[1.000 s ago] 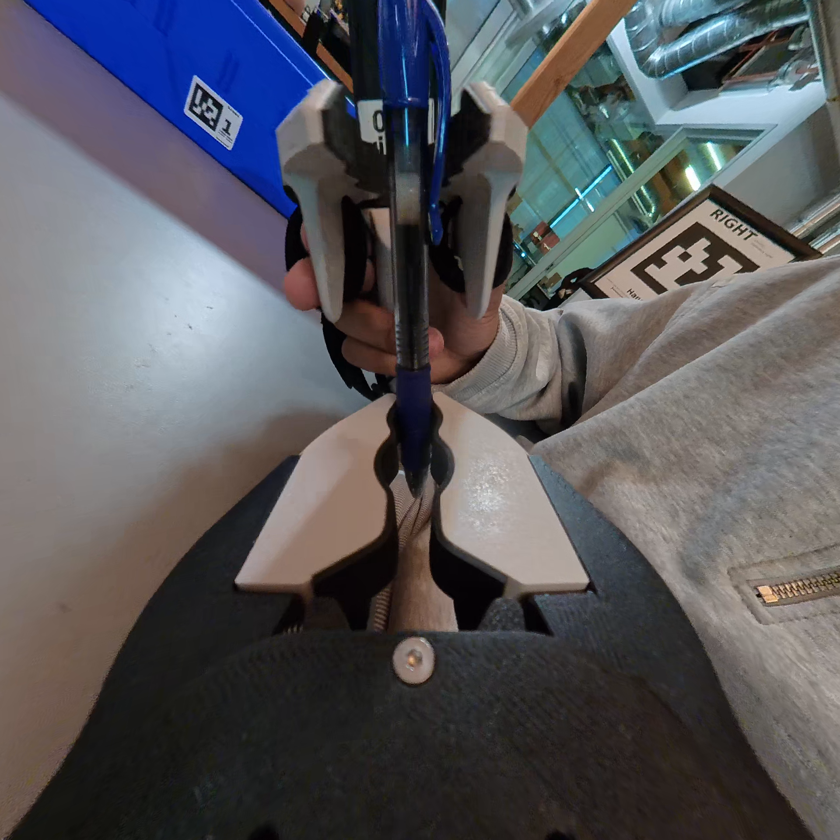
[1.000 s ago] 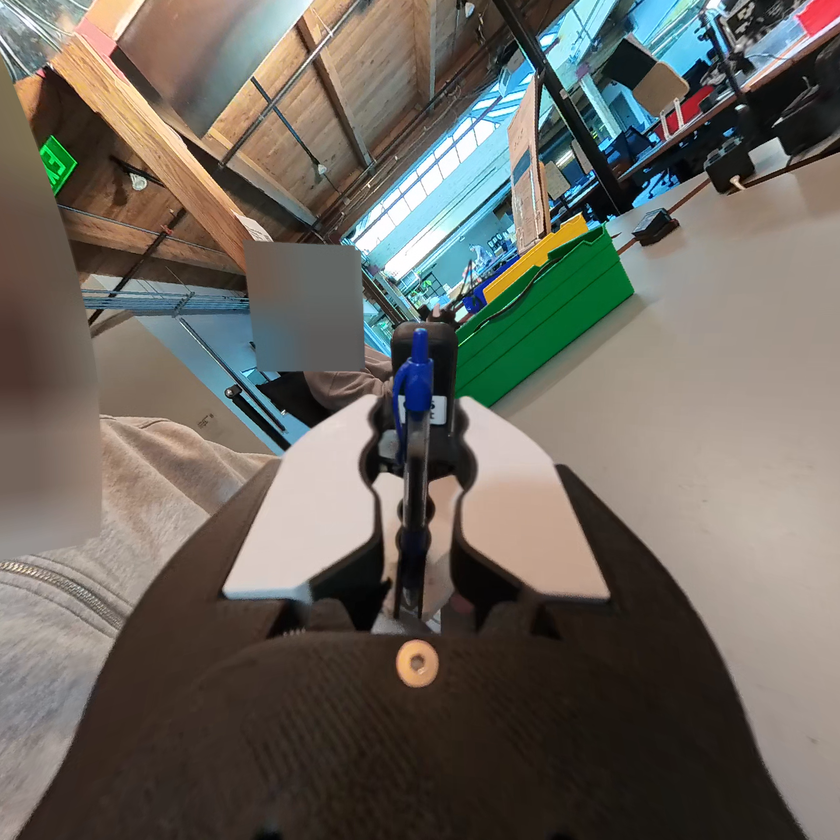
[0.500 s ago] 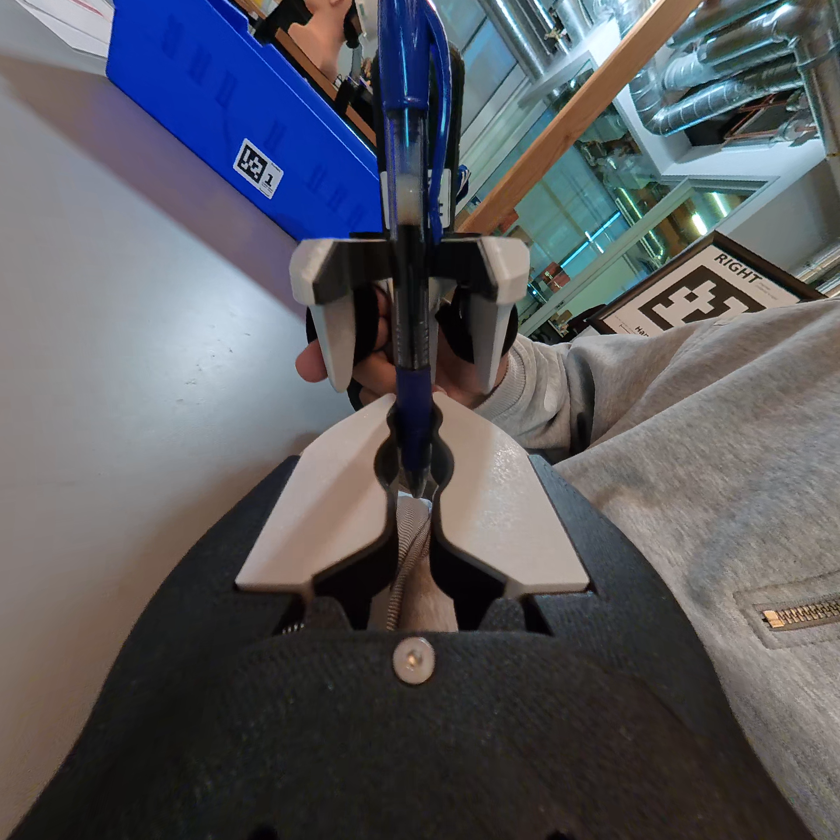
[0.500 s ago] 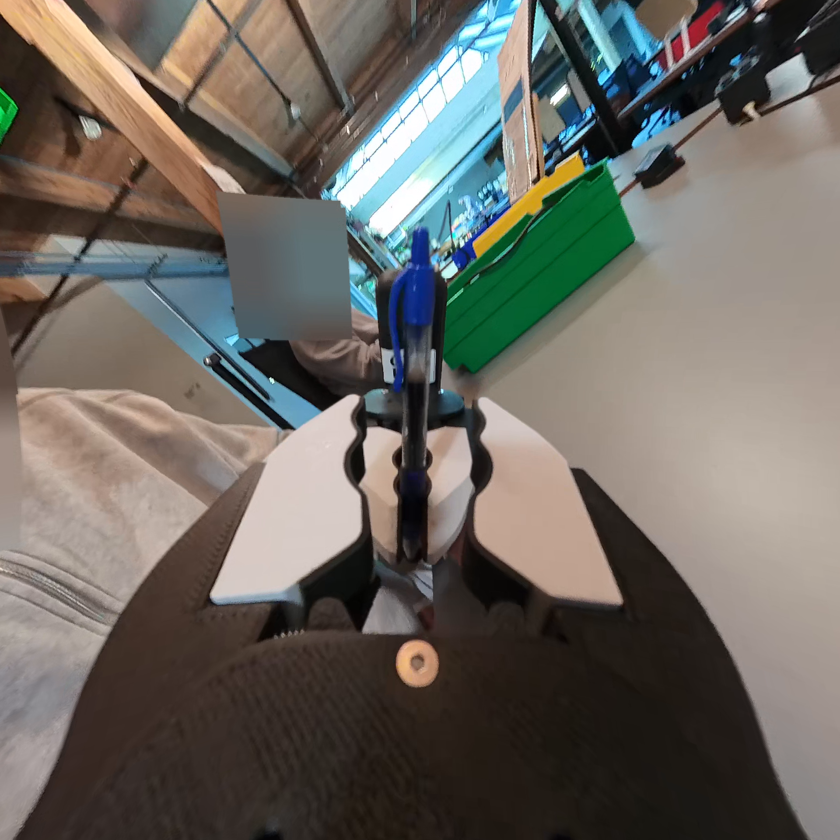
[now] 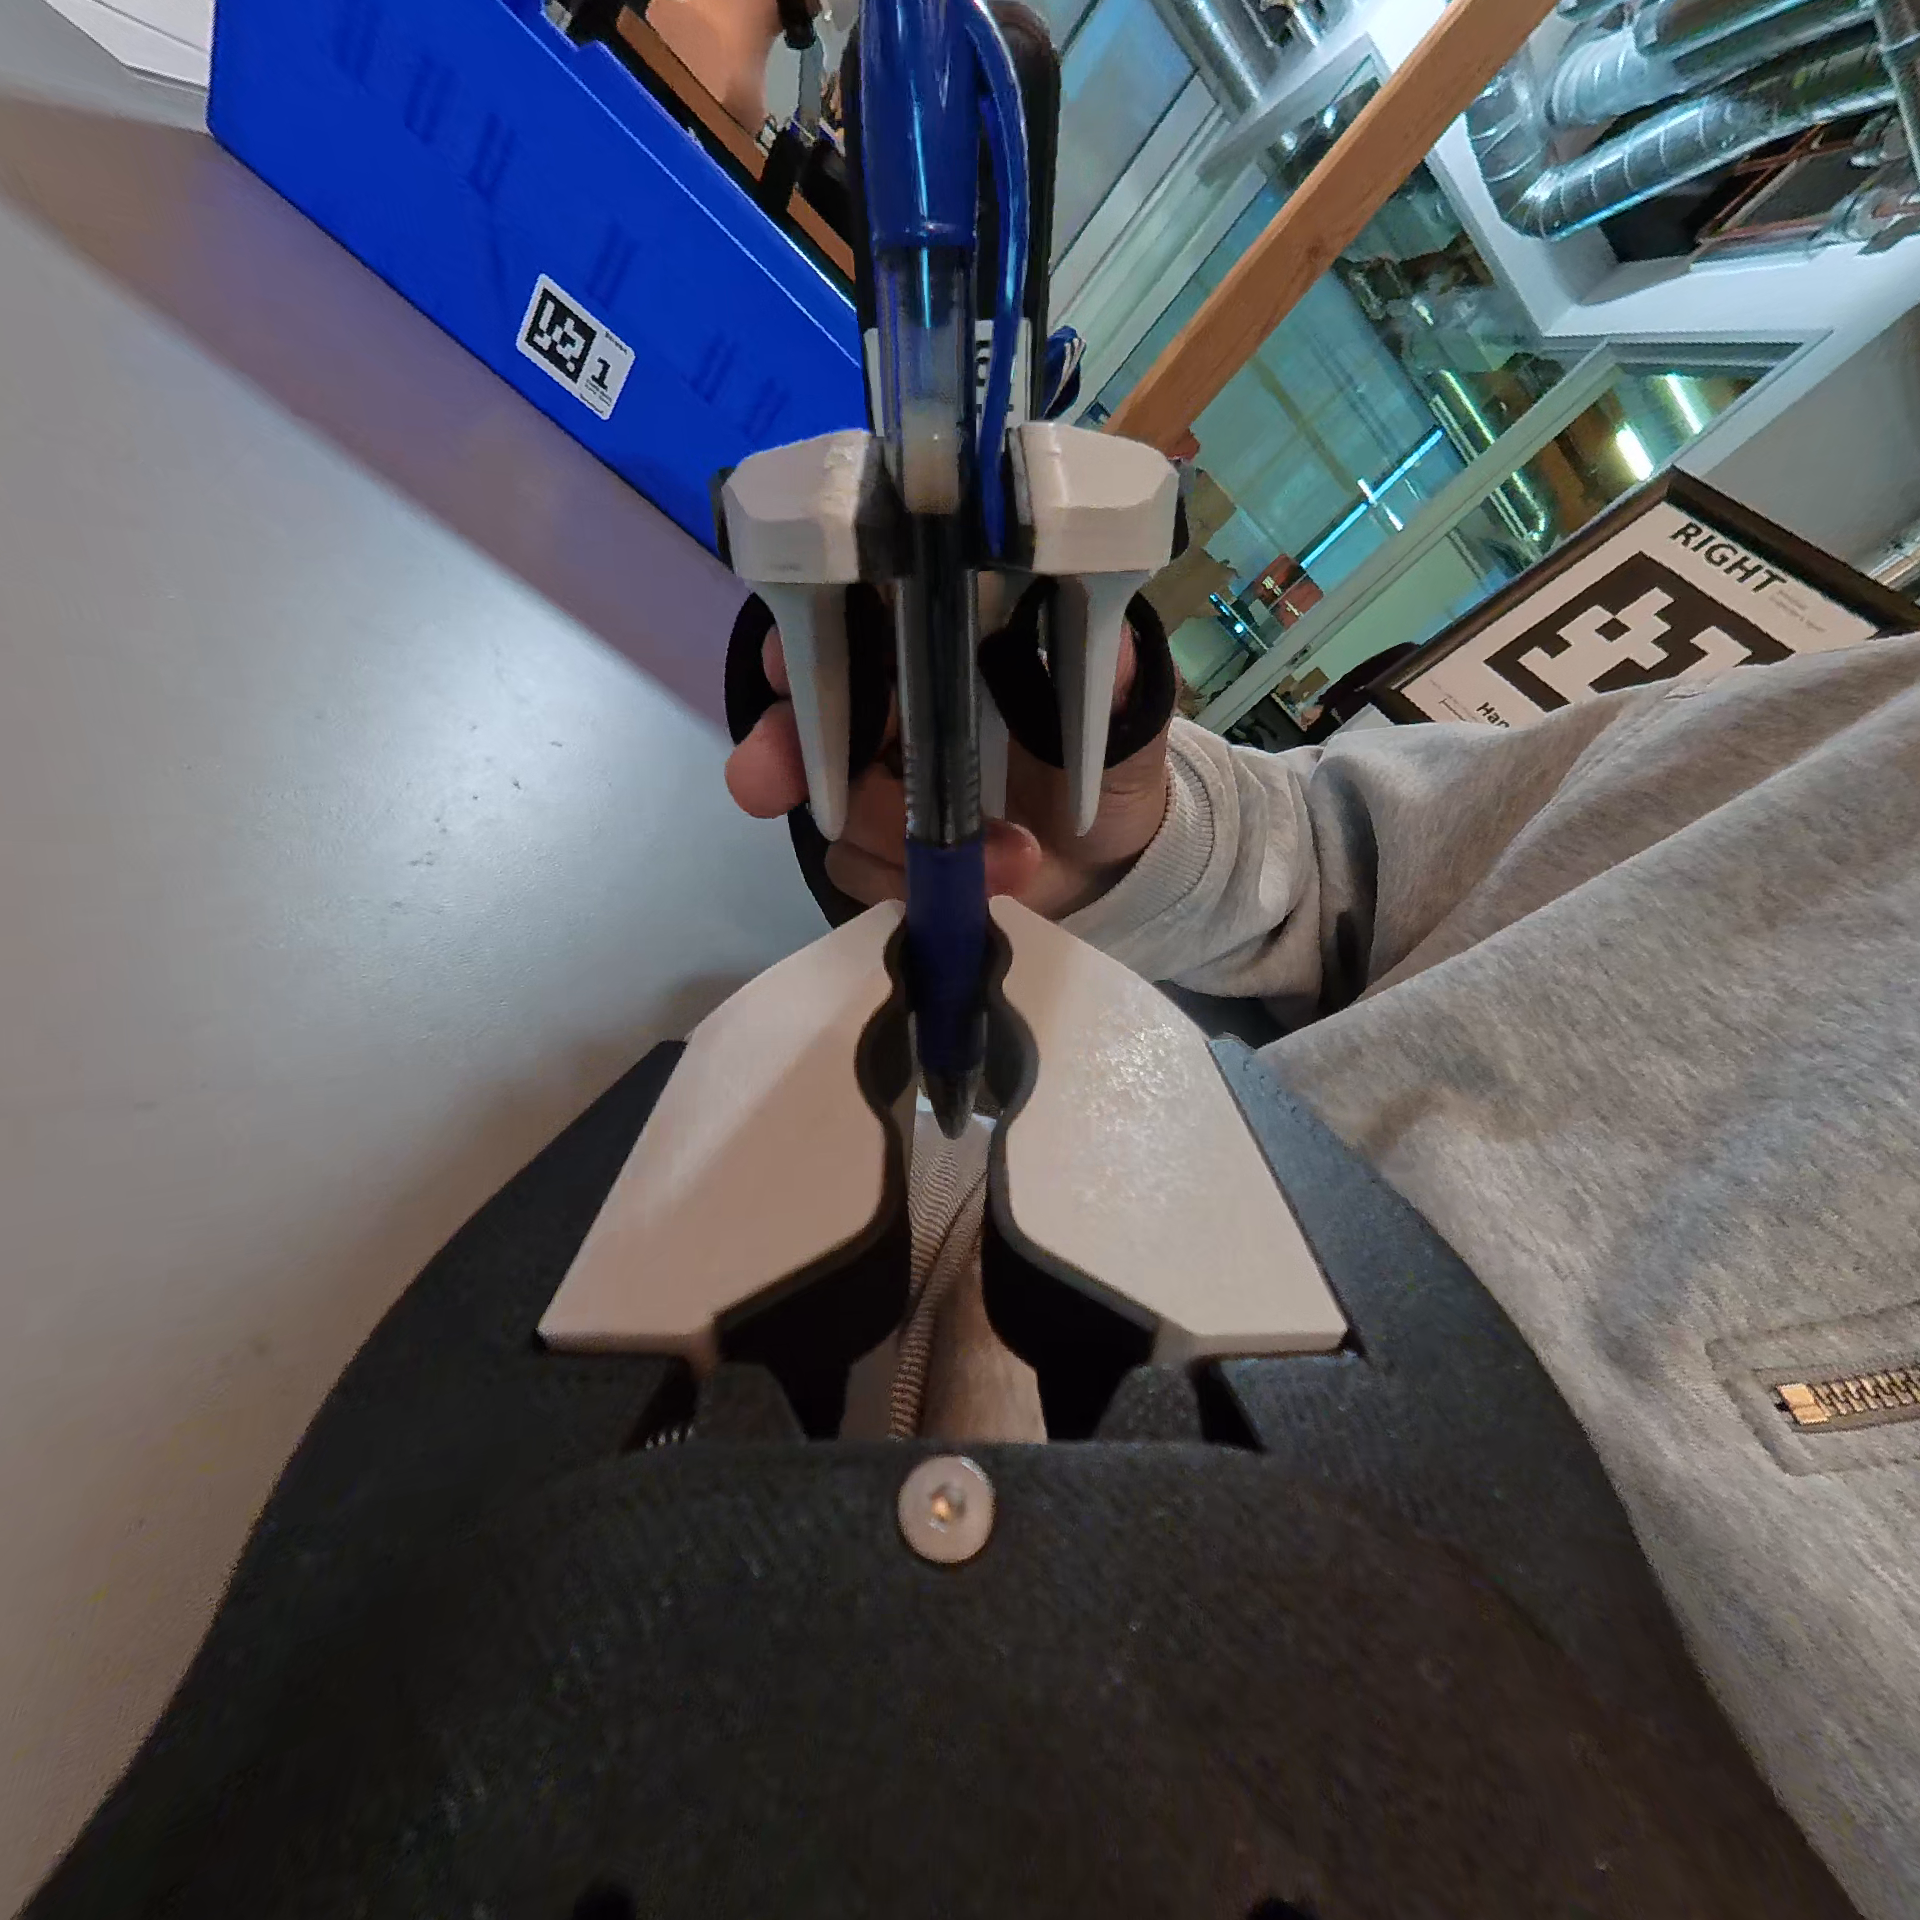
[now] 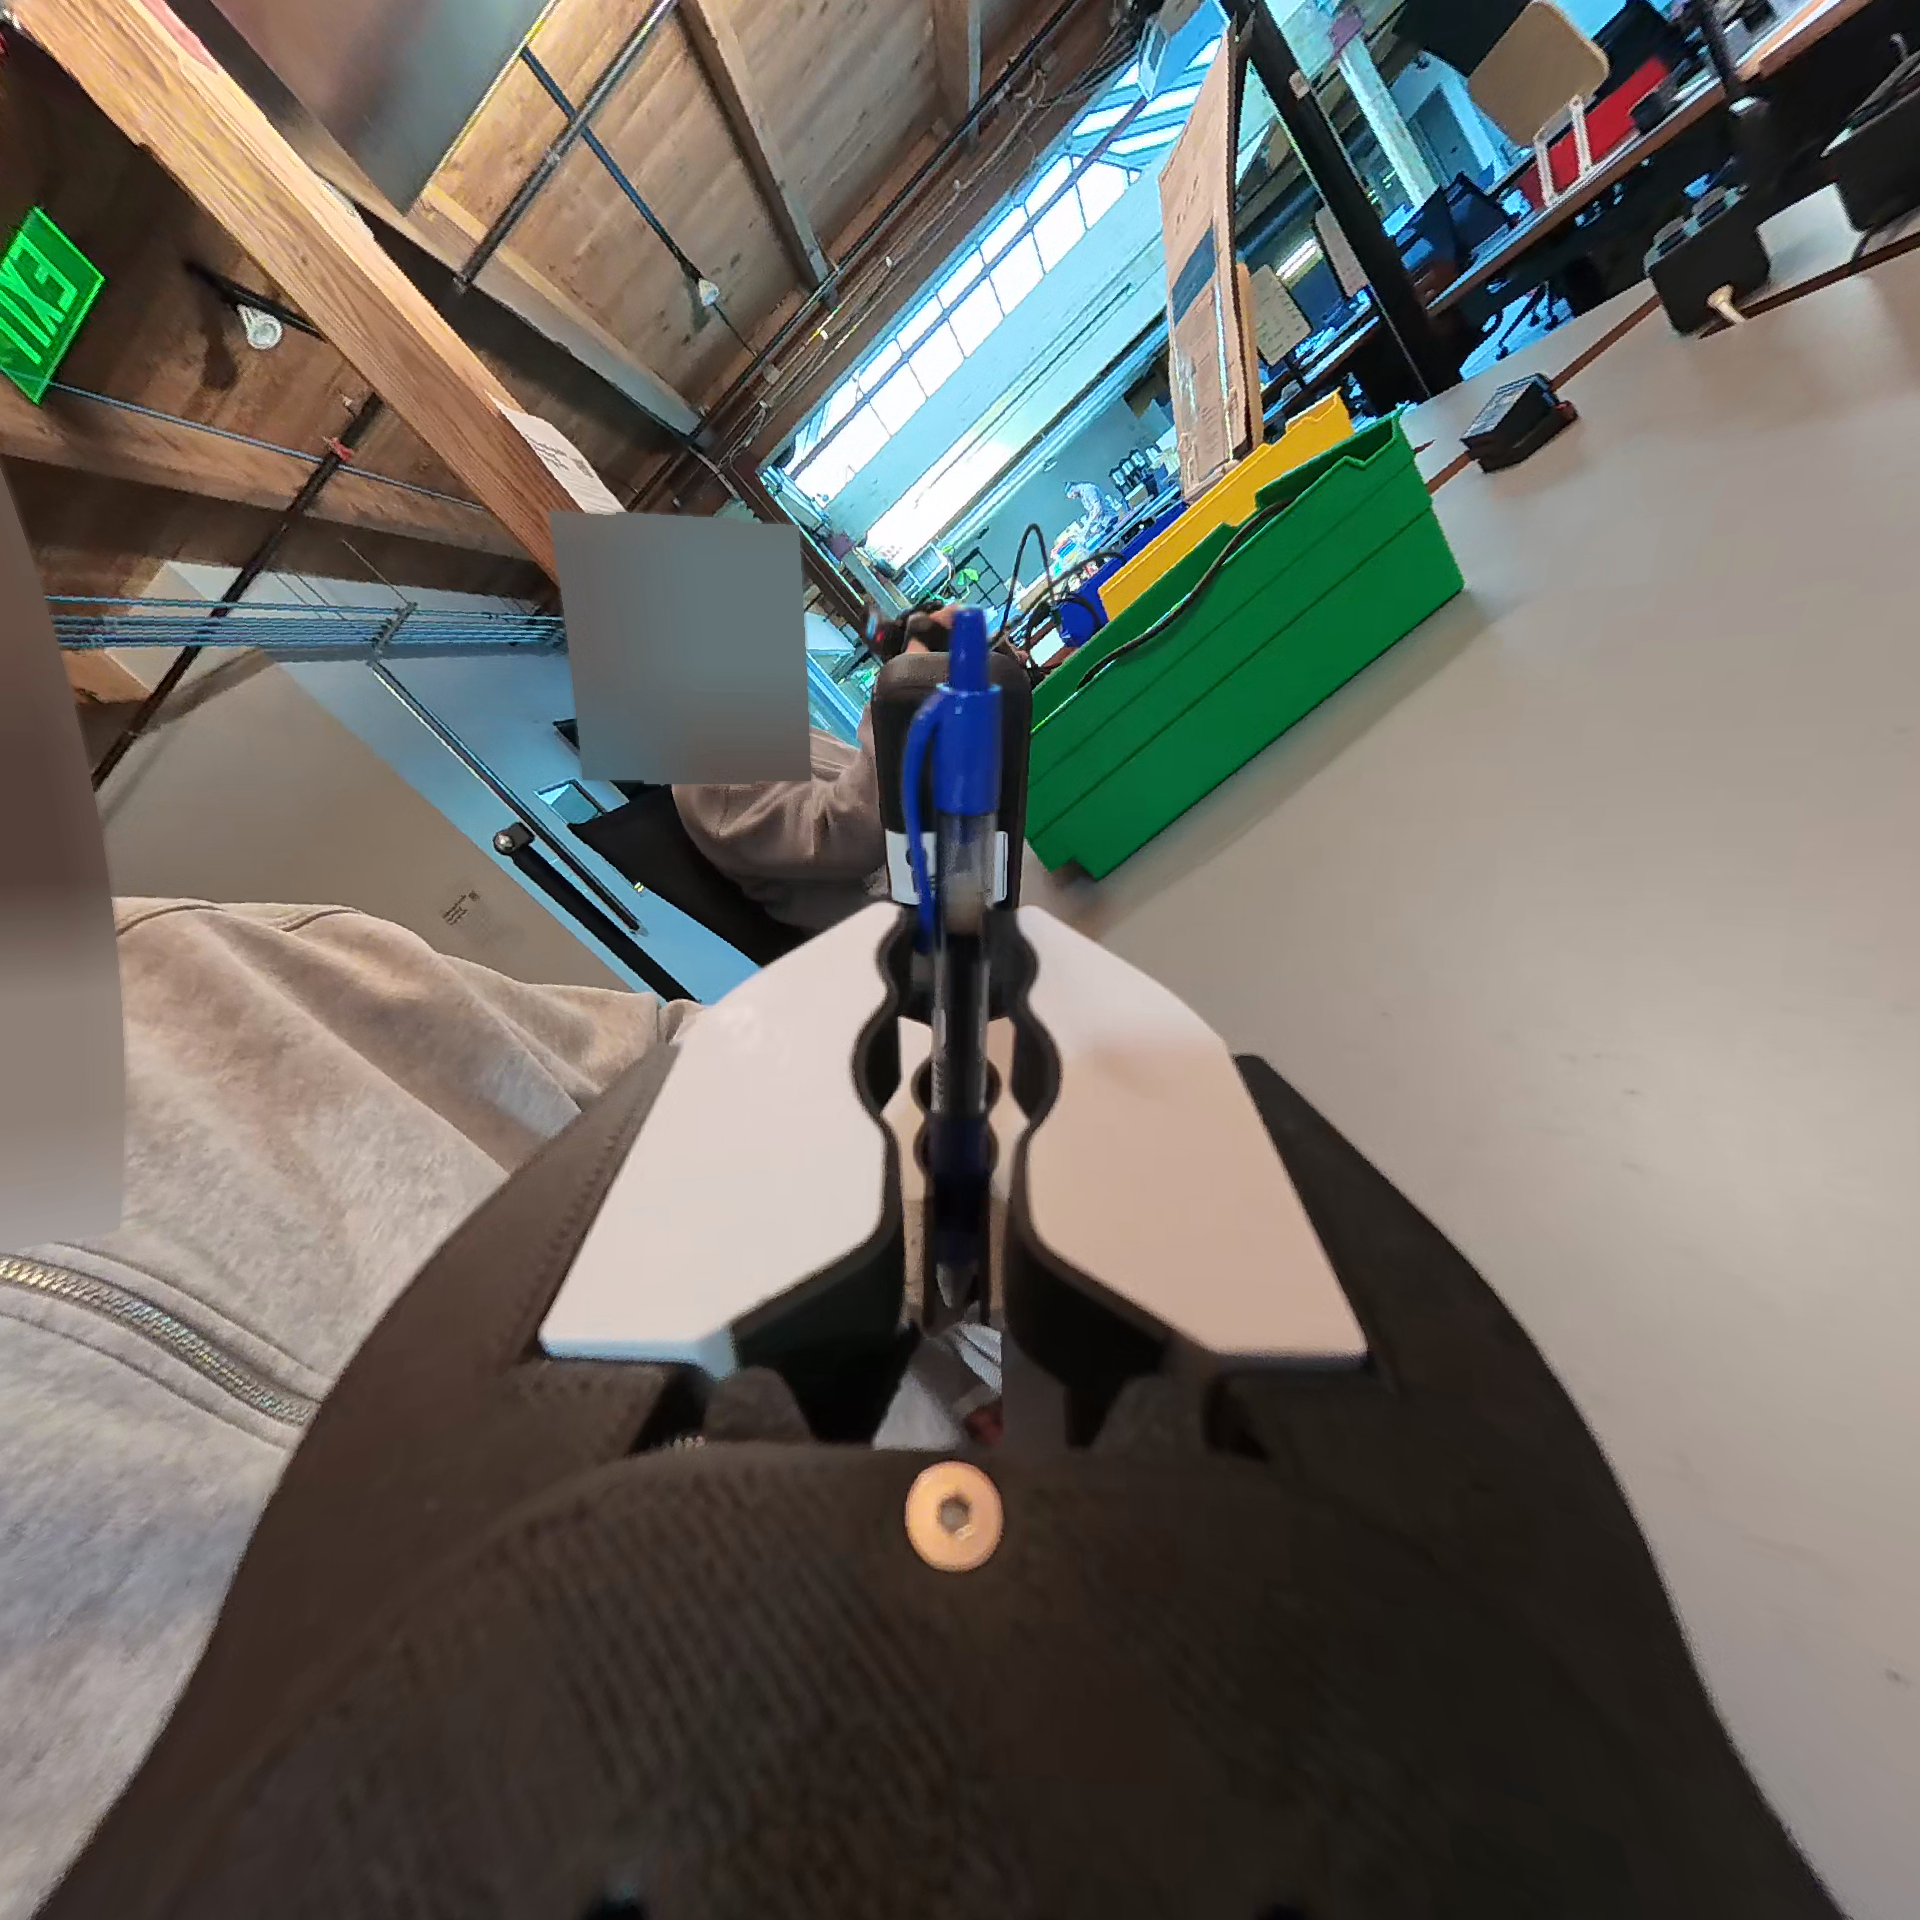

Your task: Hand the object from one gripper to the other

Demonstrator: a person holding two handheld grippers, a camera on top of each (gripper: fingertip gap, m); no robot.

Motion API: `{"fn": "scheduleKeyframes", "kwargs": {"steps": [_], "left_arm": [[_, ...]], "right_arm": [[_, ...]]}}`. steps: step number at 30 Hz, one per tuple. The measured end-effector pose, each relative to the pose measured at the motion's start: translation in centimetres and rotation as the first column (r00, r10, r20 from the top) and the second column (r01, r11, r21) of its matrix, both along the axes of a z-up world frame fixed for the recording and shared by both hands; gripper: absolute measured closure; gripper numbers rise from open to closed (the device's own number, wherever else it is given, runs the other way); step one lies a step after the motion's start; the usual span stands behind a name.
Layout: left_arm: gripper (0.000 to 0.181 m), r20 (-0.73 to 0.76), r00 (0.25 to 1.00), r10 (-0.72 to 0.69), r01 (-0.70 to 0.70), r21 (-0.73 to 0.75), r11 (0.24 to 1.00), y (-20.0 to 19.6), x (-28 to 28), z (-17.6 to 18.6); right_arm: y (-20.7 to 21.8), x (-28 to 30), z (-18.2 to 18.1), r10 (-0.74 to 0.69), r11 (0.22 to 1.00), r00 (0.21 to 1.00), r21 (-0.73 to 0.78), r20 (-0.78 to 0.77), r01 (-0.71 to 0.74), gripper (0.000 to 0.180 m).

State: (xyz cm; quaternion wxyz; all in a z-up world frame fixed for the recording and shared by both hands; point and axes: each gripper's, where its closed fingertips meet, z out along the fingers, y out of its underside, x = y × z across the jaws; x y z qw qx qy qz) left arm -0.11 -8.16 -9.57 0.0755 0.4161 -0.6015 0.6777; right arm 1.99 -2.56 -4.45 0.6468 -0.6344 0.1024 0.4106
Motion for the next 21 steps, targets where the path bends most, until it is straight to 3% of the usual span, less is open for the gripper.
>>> {"fn": "scheduleKeyframes", "kwargs": {"steps": [7,14,21], "left_arm": [[0.171,0.001,1.0,0.0,0.0,0.0,1.0,0.0,0.0,0.0],[0.133,-0.001,0.999,0.054,-0.054,-0.039,0.998,0.6,0.7,0.4],[0.117,0.056,0.986,0.155,-0.144,-0.155,0.977,2.6,1.4,2.6]], "right_arm": [[0.0,-0.1,0.0,-0.001,1.0,1.0,-0.008,0.023,0.001,0.165],[-0.1,0.1,0.0,-0.003,1.0,1.0,-0.007,0.025,0.003,0.165],[0.1,-0.8,-0.7,0.059,0.997,0.998,-0.042,0.008,-0.058,0.166]]}}
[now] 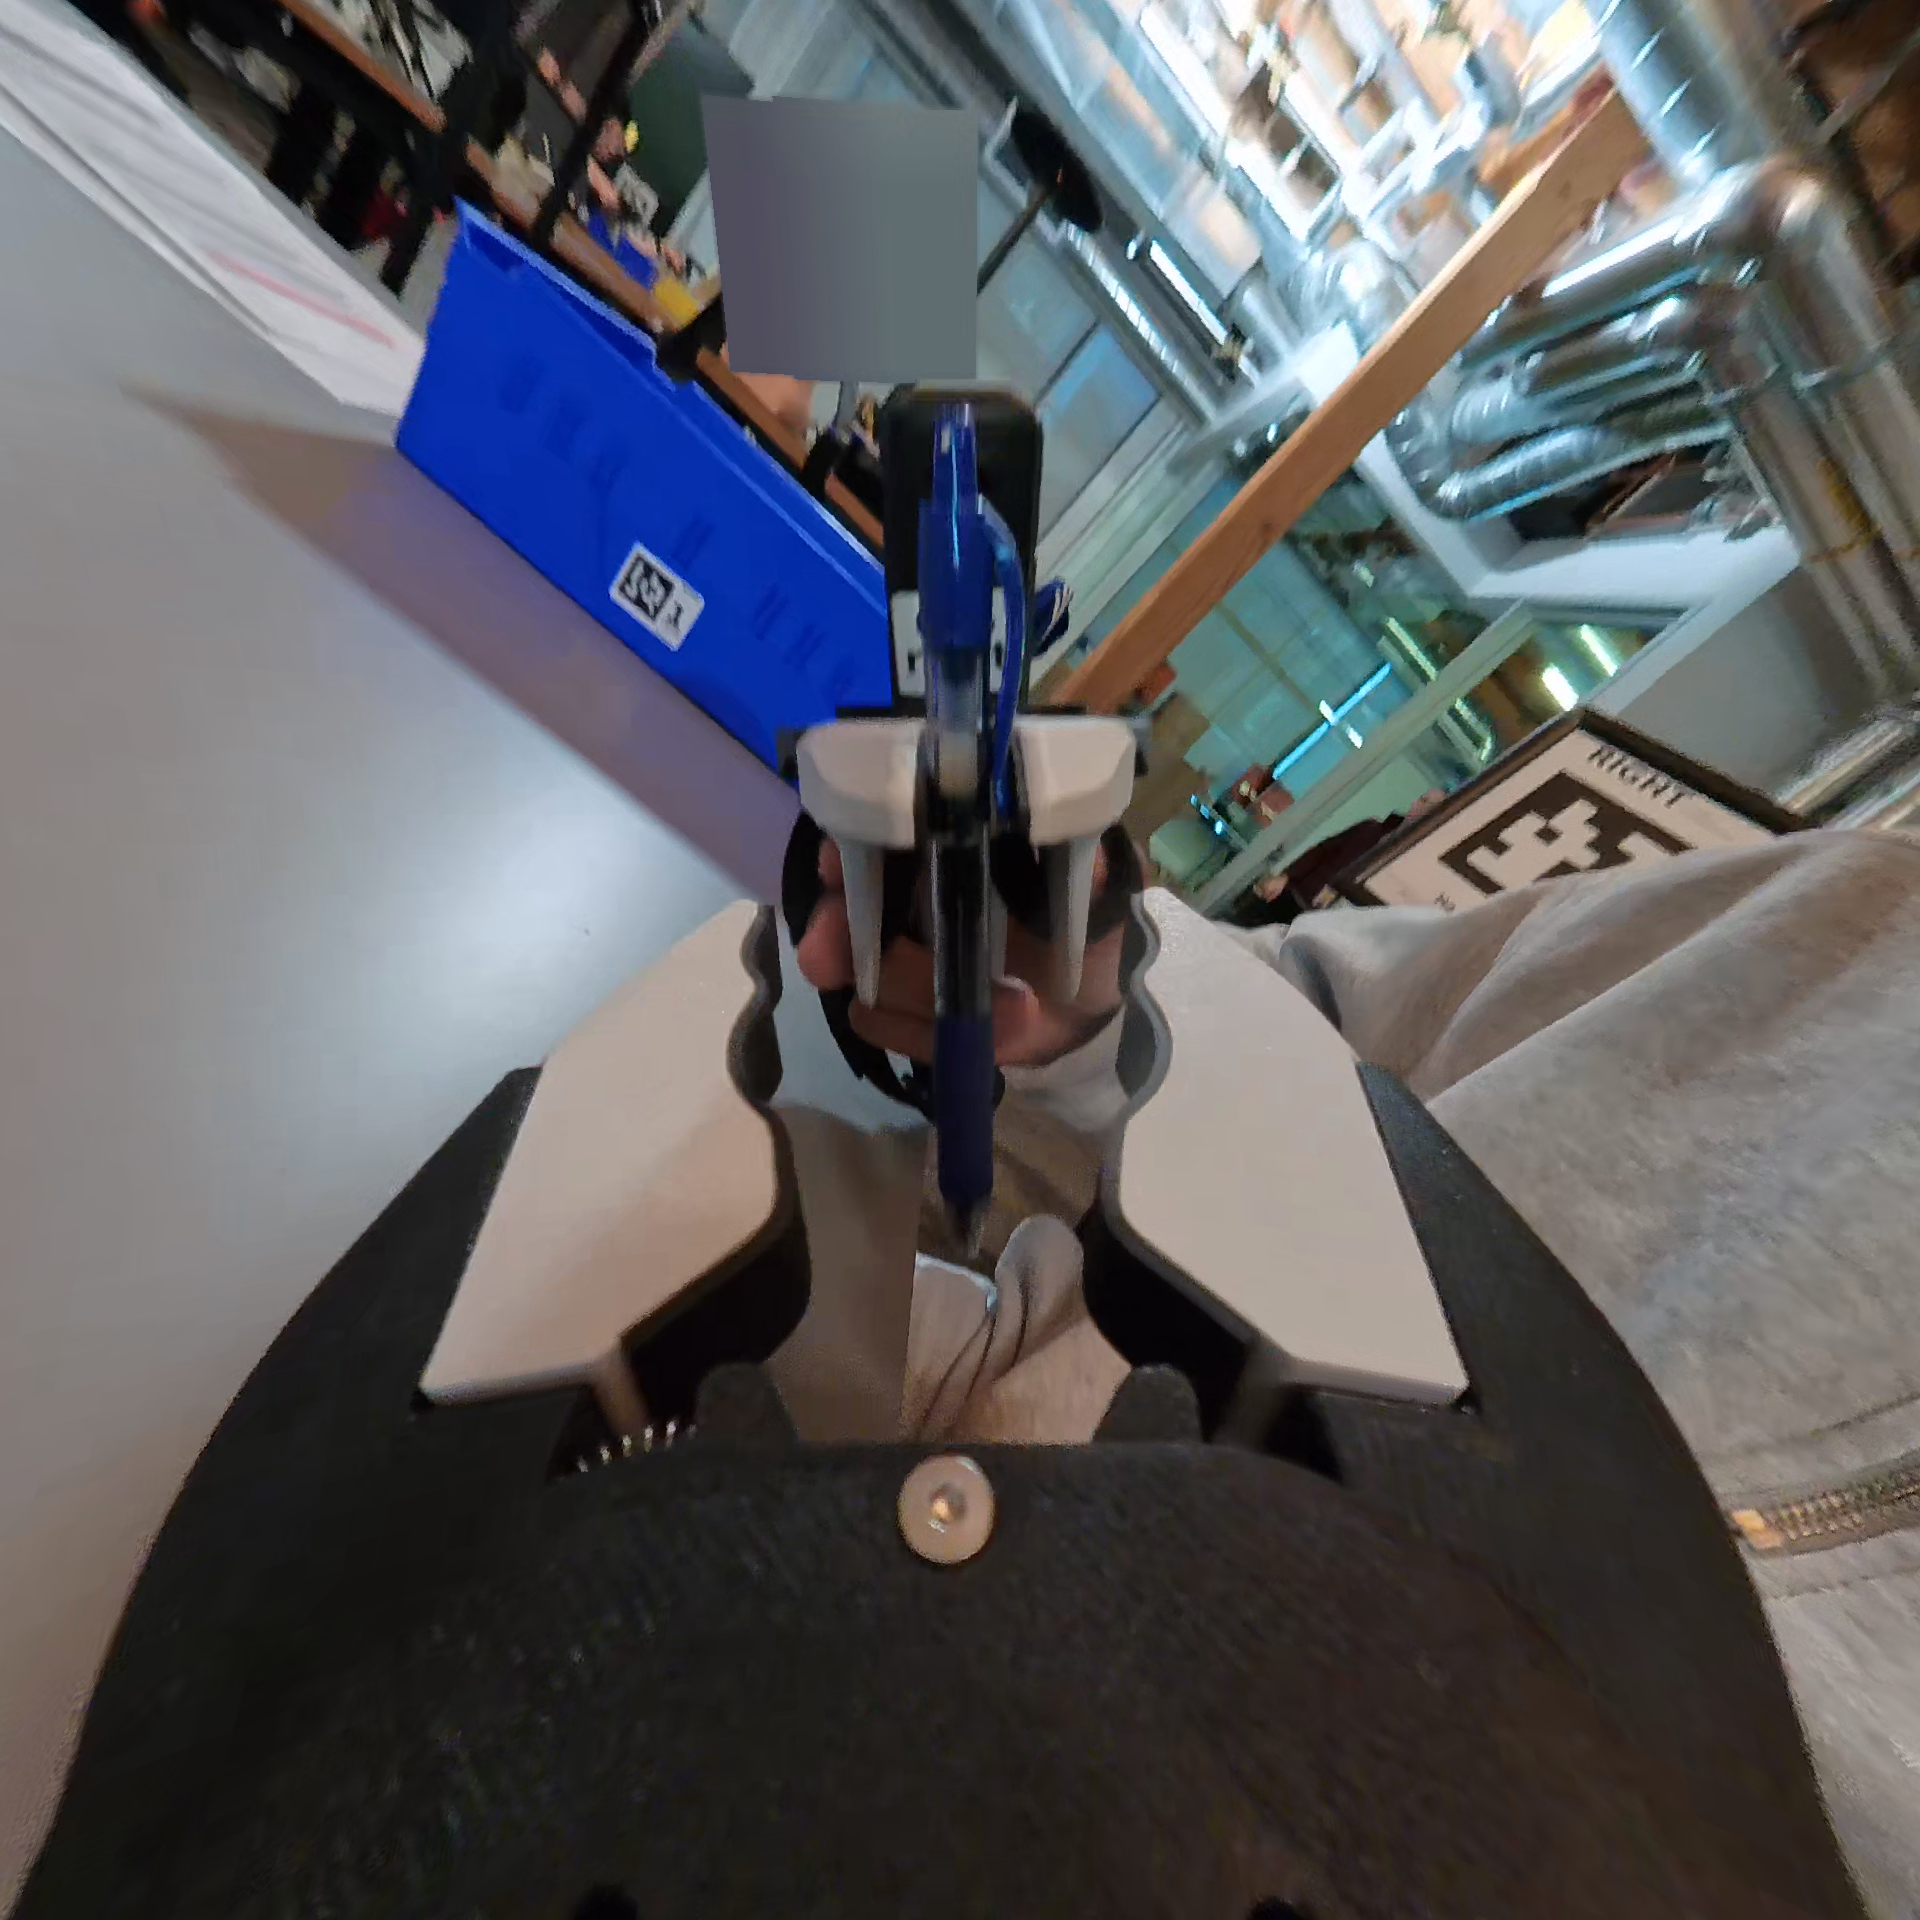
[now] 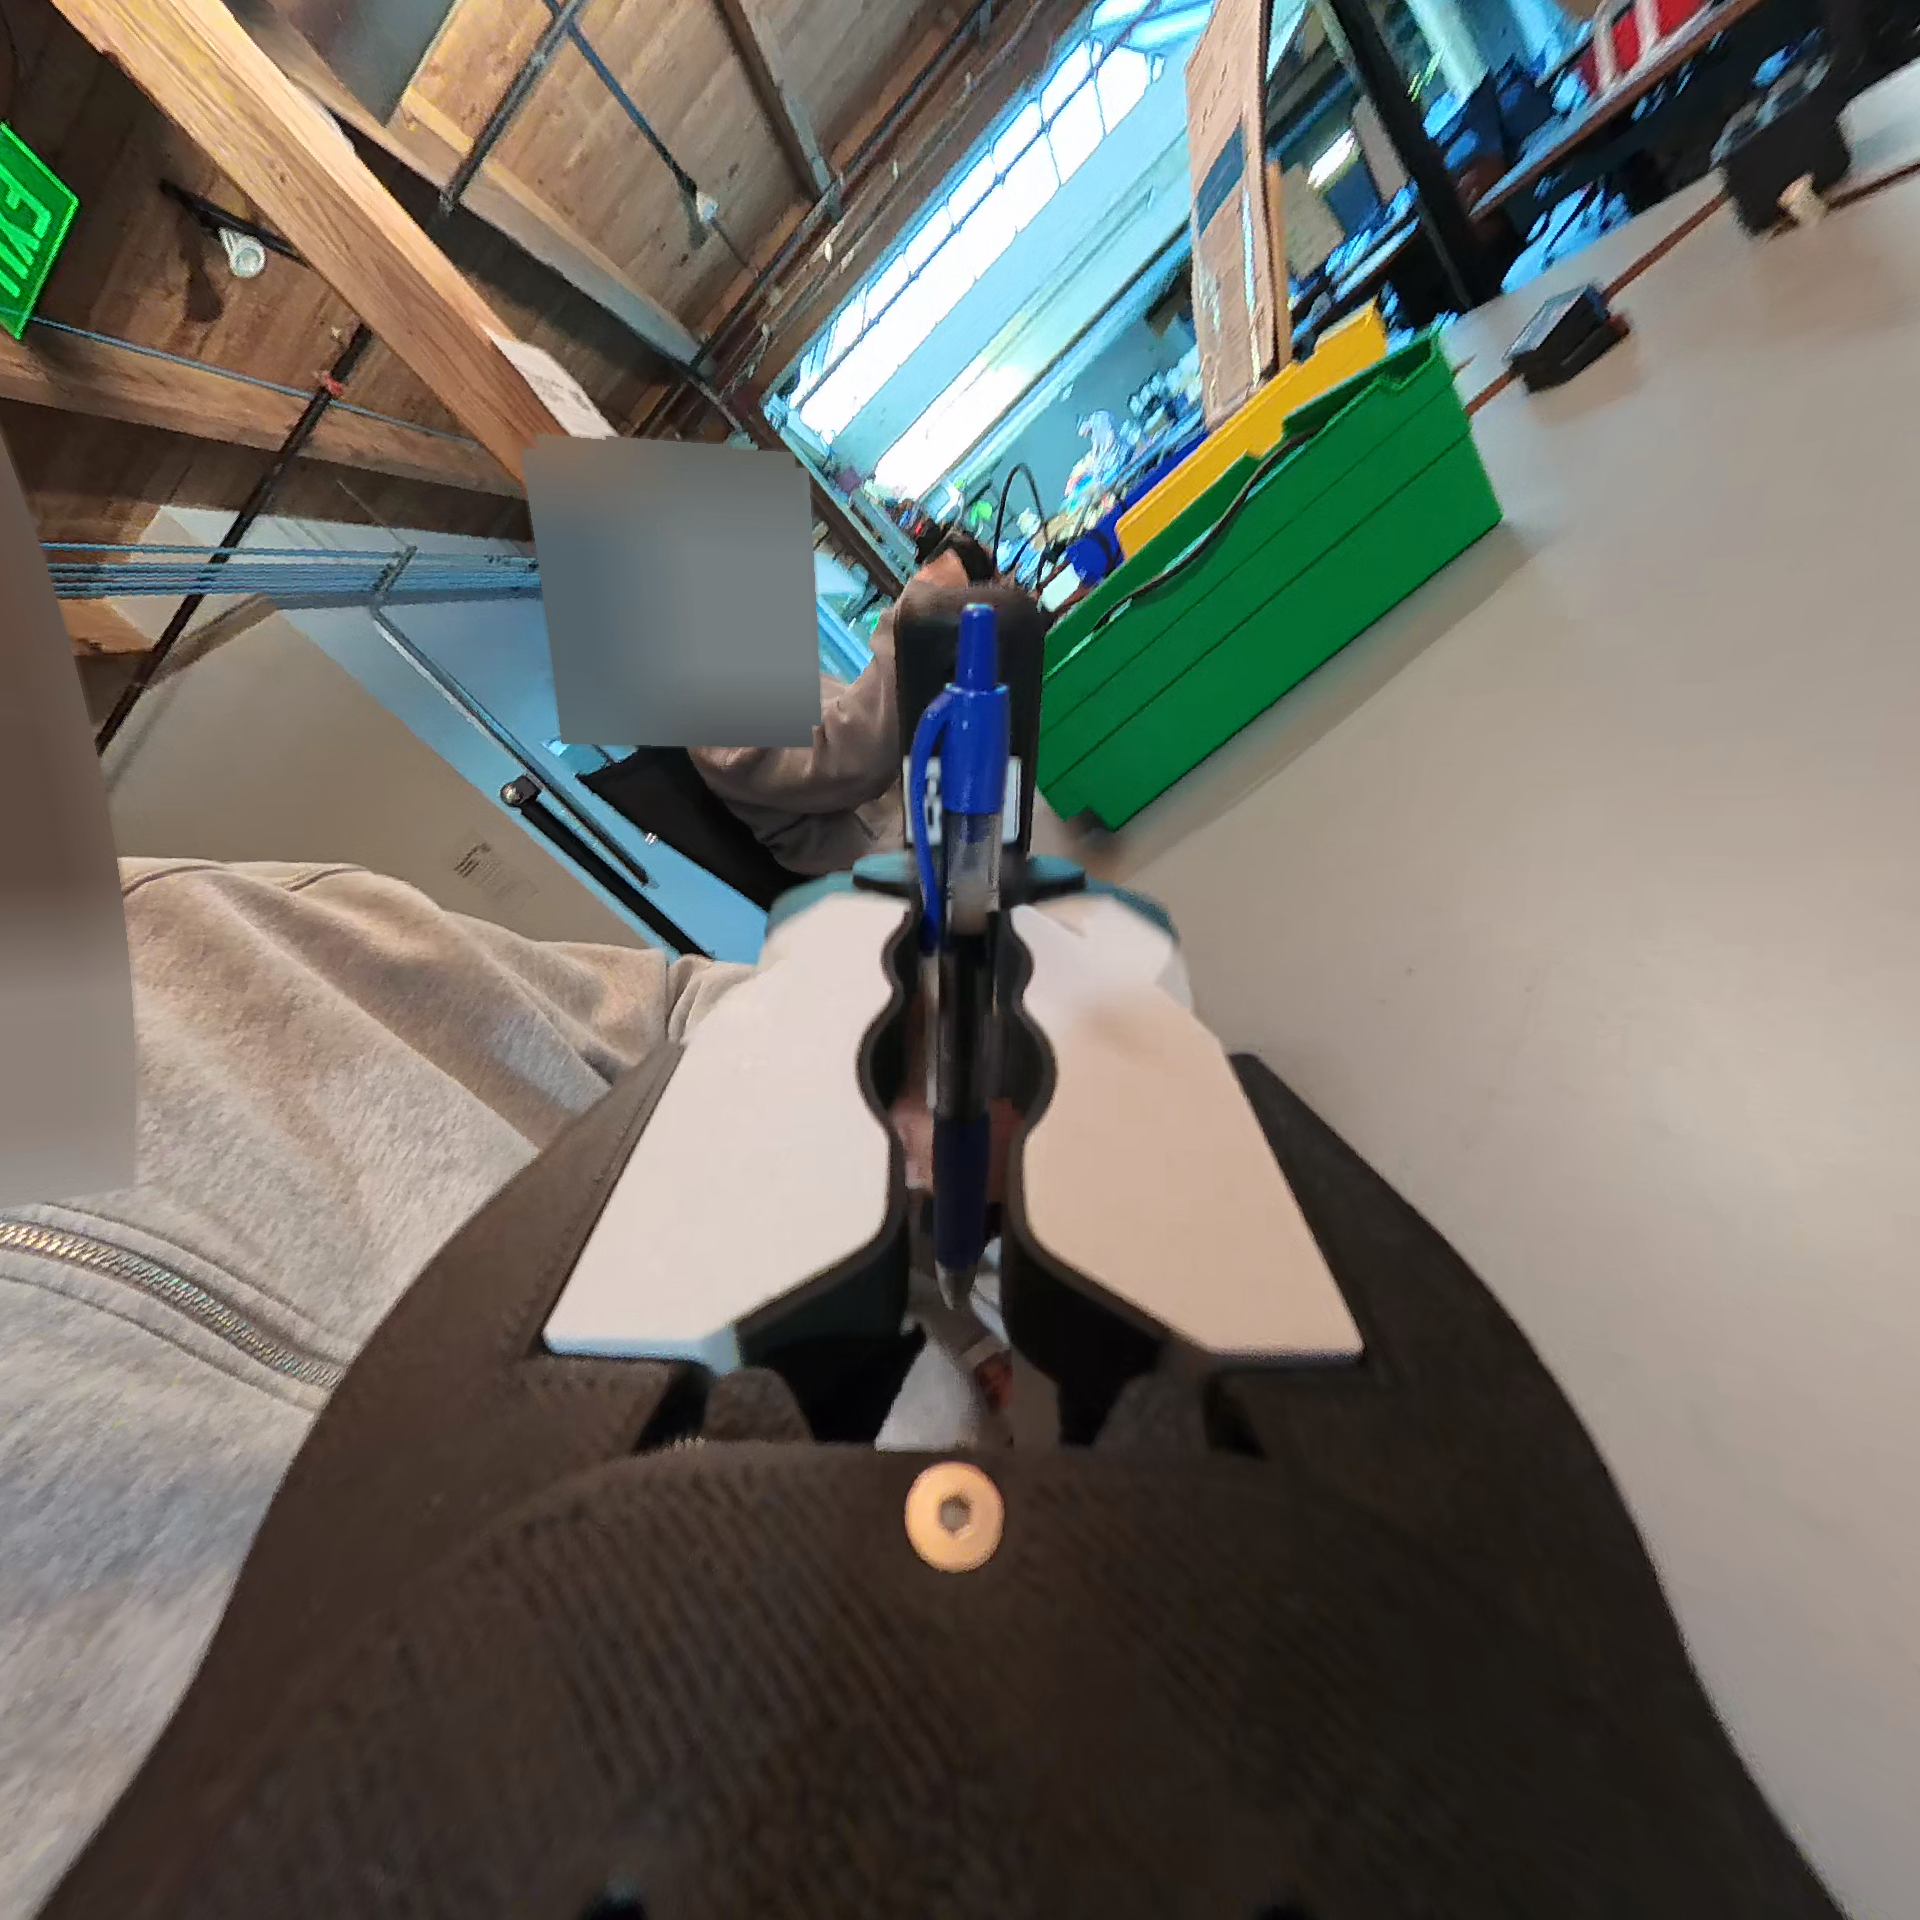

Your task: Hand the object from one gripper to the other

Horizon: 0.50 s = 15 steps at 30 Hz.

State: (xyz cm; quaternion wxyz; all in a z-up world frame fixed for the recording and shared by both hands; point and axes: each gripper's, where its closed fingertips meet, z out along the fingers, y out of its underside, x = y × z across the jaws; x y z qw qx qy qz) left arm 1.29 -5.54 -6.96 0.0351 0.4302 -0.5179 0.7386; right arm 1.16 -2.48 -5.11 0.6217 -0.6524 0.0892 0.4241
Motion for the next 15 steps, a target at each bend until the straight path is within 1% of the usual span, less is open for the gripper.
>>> {"fn": "scheduleKeyframes", "kwargs": {"steps": [2,4,7,11,15], "left_arm": [[0.118,0.027,0.999,0.044,-0.043,-0.043,0.998,1.0,0.2,0.8],[0.123,0.053,0.995,0.084,-0.079,-0.085,0.993,2.0,0.3,1.6],[0.133,0.065,0.992,0.105,-0.095,-0.134,0.986,2.8,0.3,2.2],[0.14,0.087,0.991,0.098,-0.084,-0.148,0.985,2.9,0.0,2.6],[0.148,0.136,0.983,0.119,-0.101,-0.137,0.985,3.3,-0.3,3.3]], "right_arm": [[0.1,-0.6,-0.4,0.03,0.999,1.0,-0.019,0.005,-0.03,0.166],[0.2,-1.3,-0.7,0.057,0.998,0.998,-0.038,0.024,-0.056,0.166],[0.3,-2.2,-1.3,0.089,0.994,0.993,-0.066,0.076,-0.084,0.166],[0.4,-3.2,-2.0,0.126,0.989,0.982,-0.101,0.143,-0.112,0.166],[0.4,-3.7,-2.4,0.149,0.984,0.976,-0.125,0.159,-0.13,0.166]]}}
